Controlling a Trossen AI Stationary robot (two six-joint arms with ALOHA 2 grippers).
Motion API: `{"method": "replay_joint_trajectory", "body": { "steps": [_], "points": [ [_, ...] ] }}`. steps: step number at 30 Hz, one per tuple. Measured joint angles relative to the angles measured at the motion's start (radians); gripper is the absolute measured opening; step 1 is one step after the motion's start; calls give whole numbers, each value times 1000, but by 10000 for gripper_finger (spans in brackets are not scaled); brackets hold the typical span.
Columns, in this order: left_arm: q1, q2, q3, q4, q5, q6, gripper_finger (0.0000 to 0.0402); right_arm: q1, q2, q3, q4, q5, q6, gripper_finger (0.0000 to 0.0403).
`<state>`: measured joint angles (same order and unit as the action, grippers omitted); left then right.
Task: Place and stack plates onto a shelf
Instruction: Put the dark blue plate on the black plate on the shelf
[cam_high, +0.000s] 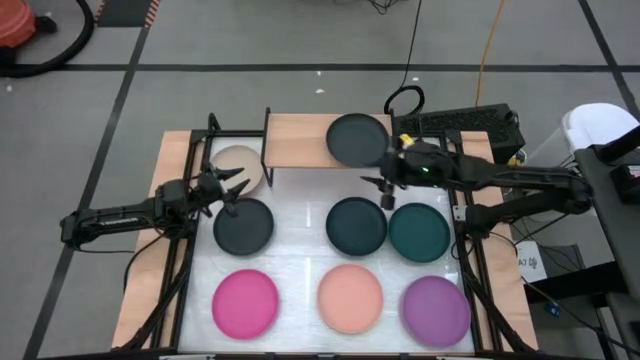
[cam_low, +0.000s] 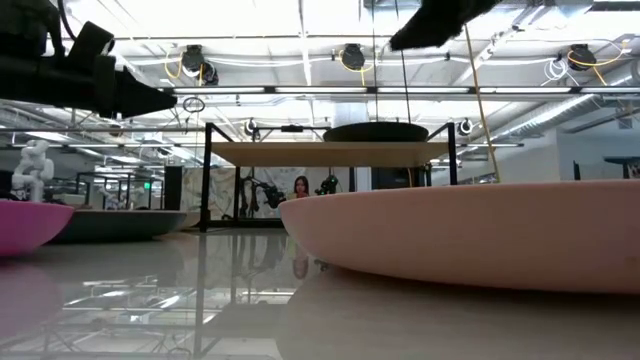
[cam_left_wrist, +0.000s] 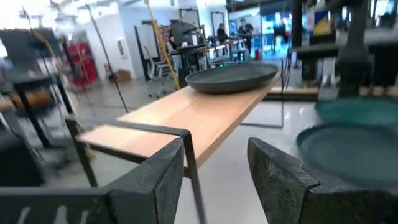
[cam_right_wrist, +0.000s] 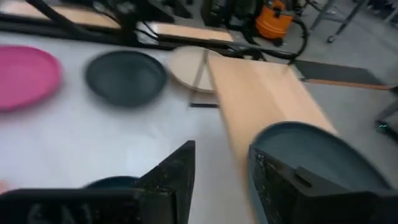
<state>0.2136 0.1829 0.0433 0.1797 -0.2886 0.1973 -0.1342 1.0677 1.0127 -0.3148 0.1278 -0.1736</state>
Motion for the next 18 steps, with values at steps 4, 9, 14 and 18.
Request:
{"method": "replay_joint_trajectory", "body": {
  "steps": [4, 9, 14, 18],
  "points": [
    [0, 0, 0, 2, 0, 82, 184, 91, -124, -94, 5, 0, 80, 125],
    [0, 0, 0, 3, 0, 83, 184, 206, -266, -277, 139, 2, 136, 124],
    [0, -1, 0, 74, 0, 50, 184, 269, -355, -461, 381, 4, 127, 124],
    [0, 0, 0, 112, 2, -60, 184, 285, -398, -552, 489, 5, 109, 123]
  ]
}}
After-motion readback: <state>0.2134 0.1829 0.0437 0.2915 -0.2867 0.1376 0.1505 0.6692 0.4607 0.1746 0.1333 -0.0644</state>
